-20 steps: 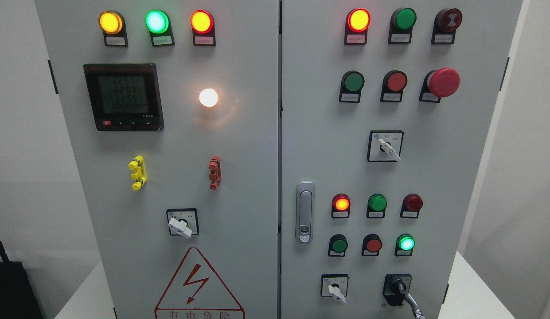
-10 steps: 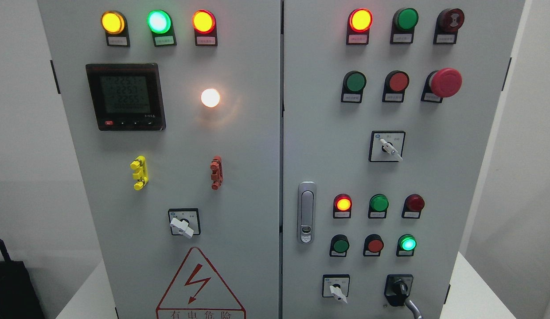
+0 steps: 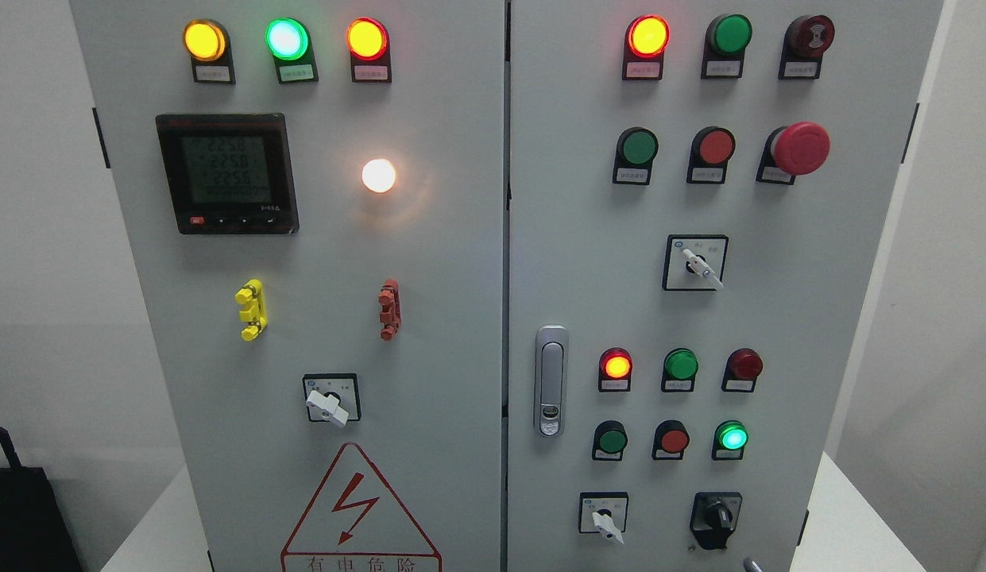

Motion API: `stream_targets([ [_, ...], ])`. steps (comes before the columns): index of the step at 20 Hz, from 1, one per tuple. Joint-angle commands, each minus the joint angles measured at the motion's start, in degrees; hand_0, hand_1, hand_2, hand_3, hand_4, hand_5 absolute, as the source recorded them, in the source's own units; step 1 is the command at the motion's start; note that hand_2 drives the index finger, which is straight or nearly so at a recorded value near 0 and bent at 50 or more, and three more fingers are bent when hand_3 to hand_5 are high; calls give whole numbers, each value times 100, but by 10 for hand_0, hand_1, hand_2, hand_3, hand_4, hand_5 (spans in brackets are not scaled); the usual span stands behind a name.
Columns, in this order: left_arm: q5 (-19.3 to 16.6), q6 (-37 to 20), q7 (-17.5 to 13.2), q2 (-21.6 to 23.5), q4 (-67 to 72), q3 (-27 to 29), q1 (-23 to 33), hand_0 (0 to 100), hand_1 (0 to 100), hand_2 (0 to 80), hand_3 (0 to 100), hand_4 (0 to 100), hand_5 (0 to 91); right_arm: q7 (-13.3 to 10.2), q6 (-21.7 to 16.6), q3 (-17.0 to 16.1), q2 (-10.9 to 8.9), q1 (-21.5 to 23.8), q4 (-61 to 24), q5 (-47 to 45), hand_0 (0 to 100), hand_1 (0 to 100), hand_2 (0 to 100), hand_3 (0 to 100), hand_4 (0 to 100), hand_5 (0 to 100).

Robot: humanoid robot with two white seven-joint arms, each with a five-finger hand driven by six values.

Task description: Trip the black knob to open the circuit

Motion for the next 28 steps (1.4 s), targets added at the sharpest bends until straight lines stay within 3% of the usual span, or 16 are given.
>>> stream_targets([
  [1,14,-8,1,-9,-1,7,-23,120,389,0,0,0,0,-30,-95,-18,49,60,-286,-5,925,644,0,855,749,708],
  [6,14,-8,1,-9,-1,7,-23,120,389,0,0,0,0,-249,-139,26,119,342,-445,-5,755,488,0,743,622,570],
  [10,14,-8,1,-9,-1,7,-14,120,389,0,0,0,0,-294,-306,17,146,561,-533,-5,660,443,0,653,504,449],
  [13,14,-8,1,-9,-1,7,-14,120,389,0,0,0,0,-285,-332,17,146,702,-621,-5,500,389,0,433,313,307],
  [15,14,-8,1,-9,-1,7,-23,120,389,0,0,0,0,-294,-429,43,146,816,-656,-5,345,360,0,337,220,230],
  [18,14,-8,1,-9,-1,7,-14,120,389,0,0,0,0,-285,-561,131,155,992,-770,-5,210,312,0,209,114,100],
  [20,14,-8,1,-9,-1,7,-23,120,389,0,0,0,0,-267,-561,201,155,1080,-823,-5,178,256,0,130,33,0],
  [23,14,-8,1,-9,-1,7,-23,120,389,0,0,0,0,-250,-561,236,155,1124,-823,-13,134,157,0,0,0,0],
  [28,14,-8,1,-9,-1,7,-14,120,389,0,0,0,0,-232,-561,245,155,1159,-823,-57,47,31,0,0,0,0],
])
